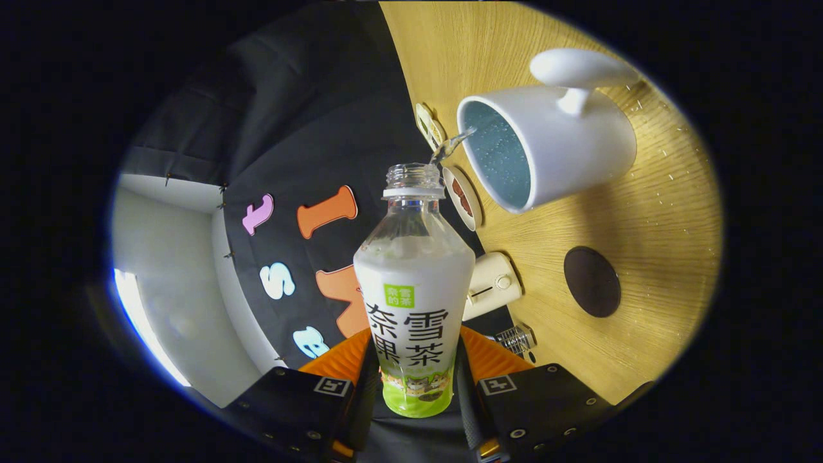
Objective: Take the bottle from table, then pour the juice into the cup, finally place the bottle on the coaster
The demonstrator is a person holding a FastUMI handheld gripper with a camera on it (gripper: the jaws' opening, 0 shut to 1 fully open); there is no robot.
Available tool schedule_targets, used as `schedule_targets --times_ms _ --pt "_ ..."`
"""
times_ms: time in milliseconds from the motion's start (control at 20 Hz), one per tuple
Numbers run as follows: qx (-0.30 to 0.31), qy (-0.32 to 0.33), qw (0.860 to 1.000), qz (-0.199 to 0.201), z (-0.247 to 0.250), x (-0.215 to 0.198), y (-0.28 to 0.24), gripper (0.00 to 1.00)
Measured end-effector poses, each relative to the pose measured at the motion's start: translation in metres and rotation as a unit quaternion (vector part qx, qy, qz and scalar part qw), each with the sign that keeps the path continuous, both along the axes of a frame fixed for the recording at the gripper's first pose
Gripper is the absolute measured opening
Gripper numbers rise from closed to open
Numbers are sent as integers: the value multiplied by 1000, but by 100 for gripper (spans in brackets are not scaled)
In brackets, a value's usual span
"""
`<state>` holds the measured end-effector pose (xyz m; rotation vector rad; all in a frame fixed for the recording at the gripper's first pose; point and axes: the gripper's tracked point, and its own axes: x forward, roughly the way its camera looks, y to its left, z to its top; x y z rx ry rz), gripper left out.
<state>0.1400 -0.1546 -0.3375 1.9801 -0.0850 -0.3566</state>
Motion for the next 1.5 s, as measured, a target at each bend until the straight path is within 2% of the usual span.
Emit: schedule_targets --times_ms 650,800,1500 --pt "42 -35 998 -32 7 2 -2 58" --pt "50 -34 998 -25 9 3 0 58" --pt "110 -78 990 -51 21 10 -4 58"
